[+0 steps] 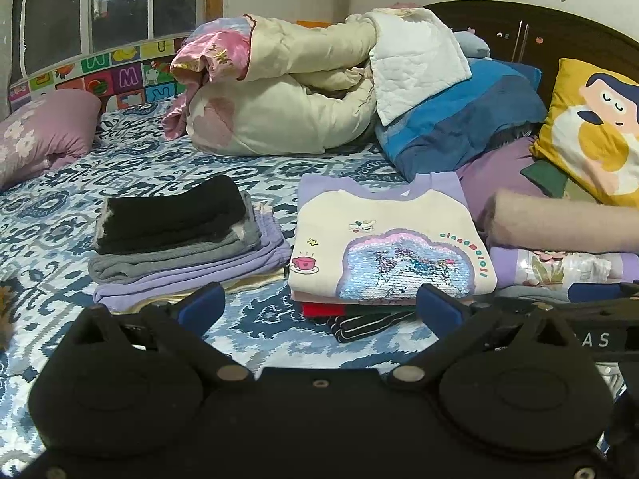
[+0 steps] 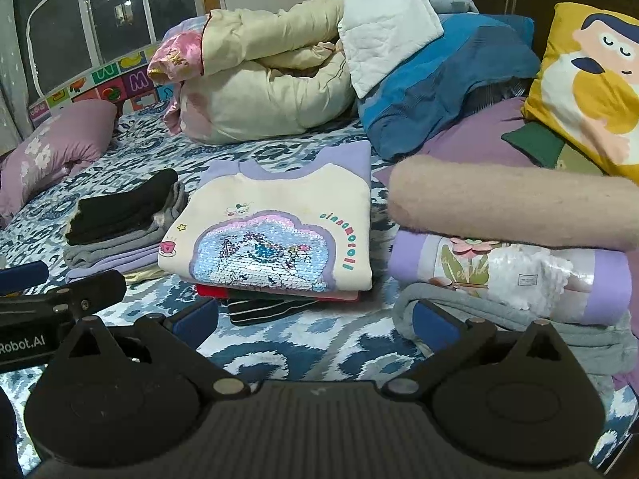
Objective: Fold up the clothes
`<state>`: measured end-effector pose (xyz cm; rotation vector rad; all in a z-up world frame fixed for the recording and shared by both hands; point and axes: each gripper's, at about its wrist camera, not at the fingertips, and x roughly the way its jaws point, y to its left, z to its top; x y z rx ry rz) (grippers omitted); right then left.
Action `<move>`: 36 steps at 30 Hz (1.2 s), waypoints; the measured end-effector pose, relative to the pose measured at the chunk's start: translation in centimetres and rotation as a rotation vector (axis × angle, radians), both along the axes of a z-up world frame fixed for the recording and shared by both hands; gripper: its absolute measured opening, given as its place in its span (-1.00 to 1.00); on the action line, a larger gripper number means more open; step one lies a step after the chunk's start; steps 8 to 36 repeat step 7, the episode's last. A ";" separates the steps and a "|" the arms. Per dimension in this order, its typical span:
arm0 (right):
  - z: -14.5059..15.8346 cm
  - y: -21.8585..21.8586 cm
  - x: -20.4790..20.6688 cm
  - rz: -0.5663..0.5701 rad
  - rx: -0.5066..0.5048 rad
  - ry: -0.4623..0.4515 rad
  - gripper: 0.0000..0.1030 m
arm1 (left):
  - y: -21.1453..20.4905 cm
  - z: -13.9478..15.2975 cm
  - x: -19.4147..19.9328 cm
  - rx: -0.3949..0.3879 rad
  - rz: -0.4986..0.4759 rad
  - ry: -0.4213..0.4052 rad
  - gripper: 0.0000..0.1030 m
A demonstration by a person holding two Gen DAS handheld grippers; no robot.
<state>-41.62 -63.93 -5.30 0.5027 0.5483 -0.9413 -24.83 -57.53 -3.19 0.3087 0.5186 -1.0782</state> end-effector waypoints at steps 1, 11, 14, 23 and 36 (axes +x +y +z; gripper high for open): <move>0.0 0.0 0.0 0.000 0.001 0.000 0.99 | -0.1 0.0 0.0 0.000 -0.001 0.003 1.00; 0.1 -0.1 -0.3 -0.004 0.003 -0.007 0.99 | -0.1 0.0 0.2 -0.017 -0.006 0.032 1.00; 0.1 -0.1 -0.3 -0.004 0.003 -0.007 0.99 | -0.1 0.0 0.2 -0.017 -0.006 0.032 1.00; 0.1 -0.1 -0.3 -0.004 0.003 -0.007 0.99 | -0.1 0.0 0.2 -0.017 -0.006 0.032 1.00; 0.1 -0.1 -0.3 -0.004 0.003 -0.007 0.99 | -0.1 0.0 0.2 -0.017 -0.006 0.032 1.00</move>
